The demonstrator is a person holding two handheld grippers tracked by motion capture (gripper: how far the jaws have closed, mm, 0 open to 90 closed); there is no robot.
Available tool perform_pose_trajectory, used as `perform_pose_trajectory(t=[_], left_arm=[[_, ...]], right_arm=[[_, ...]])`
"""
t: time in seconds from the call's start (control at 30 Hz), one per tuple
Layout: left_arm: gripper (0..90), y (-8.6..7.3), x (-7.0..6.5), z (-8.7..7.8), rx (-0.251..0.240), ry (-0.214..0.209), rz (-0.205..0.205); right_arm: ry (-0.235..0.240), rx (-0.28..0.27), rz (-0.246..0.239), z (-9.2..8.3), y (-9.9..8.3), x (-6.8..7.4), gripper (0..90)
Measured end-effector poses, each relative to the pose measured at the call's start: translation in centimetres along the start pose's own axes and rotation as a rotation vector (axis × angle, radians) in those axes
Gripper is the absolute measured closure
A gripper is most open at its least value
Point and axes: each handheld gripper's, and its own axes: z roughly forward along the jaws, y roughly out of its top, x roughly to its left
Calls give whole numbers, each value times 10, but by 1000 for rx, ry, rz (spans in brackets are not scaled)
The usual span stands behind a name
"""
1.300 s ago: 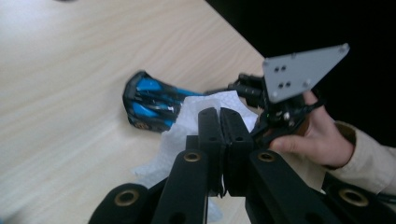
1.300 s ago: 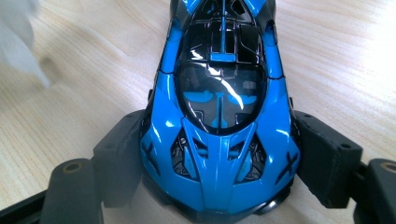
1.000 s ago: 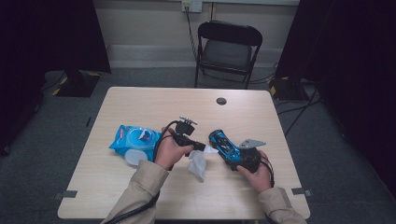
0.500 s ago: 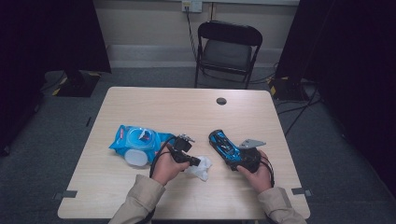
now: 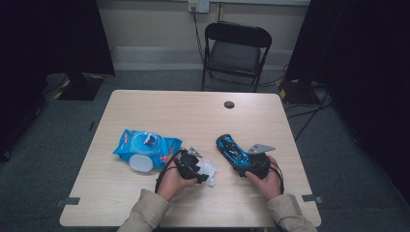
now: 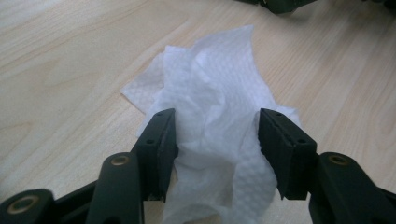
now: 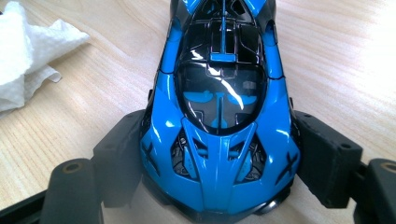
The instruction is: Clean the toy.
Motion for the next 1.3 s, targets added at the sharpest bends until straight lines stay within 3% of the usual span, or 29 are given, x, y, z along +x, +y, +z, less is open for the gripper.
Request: perform_pose_trajectory(t=[0.27,0.33,0.43,0.5,0.63,0.67,0.7,0.8,1.0,1.03,1.3], left_arm=[[526,-1,-7,2,8,66,68],[611,-1,-6,1,11,78,83],[726,-1,-3,1,3,78,64],[765,-1,-1,1,-3,58,25],[798,0,0,1,-4,39,-7],[812,0,0,1,-13,33,-16],[816,1,0,1,-33,3,-51],[820,5,0,0,-56,-19,-62],[823,31,-3,-8,-117,-49,-51],[822,42,-7,-8,-132,-58,-43],[822,76,-20,12,-150,-91,-19]], right_arm=[[0,0,0,0,0,0,244],[0,1,1,0,0,0,244],[-1,1,0,0,0,0,244],[0,0,0,0,0,0,244],[1,0,0,0,0,0,244],[1,0,-1,0,0,0,244],[1,1,0,0,0,0,244],[2,0,-1,0,0,0,244],[2,1,-1,0,0,0,244],[3,0,-1,0,0,0,244],[3,0,-2,0,0,0,244]])
